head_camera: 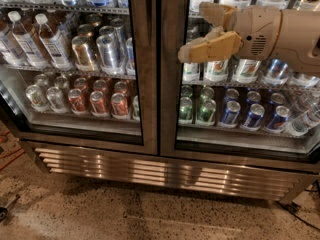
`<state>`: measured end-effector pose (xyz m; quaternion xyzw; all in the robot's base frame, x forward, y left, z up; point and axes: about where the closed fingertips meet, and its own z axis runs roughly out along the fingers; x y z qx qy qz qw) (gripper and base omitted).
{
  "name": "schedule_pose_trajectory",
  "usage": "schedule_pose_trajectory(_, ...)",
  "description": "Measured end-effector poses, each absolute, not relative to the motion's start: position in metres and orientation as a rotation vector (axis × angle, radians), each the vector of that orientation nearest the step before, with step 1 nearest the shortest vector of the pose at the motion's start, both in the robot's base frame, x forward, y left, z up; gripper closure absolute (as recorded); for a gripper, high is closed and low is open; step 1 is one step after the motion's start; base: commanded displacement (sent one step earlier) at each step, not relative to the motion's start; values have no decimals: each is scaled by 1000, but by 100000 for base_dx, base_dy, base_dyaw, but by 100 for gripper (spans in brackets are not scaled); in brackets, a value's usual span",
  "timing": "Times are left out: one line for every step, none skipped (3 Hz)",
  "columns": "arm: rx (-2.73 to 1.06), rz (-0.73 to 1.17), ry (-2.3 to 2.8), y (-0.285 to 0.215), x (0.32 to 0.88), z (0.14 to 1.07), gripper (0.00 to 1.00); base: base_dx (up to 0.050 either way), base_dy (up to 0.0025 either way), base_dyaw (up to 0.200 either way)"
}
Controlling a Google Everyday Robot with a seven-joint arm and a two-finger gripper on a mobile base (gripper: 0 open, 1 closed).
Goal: Open right fridge door
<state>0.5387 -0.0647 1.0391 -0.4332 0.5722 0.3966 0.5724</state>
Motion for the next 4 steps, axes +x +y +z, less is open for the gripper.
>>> schedule_pose_trajectory(-998, 919, 1382, -62, 556, 1049, 0, 0, 0, 0)
schedule_pose_trajectory(-991, 941, 1399, -58, 559, 1034, 0, 0, 0, 0)
schedule_pose_trajectory(-991, 941, 1399, -58, 559, 1034, 0, 0, 0, 0)
schedule_pose_trajectory(-995, 983, 1367, -55, 556, 1038, 0, 0, 0, 0)
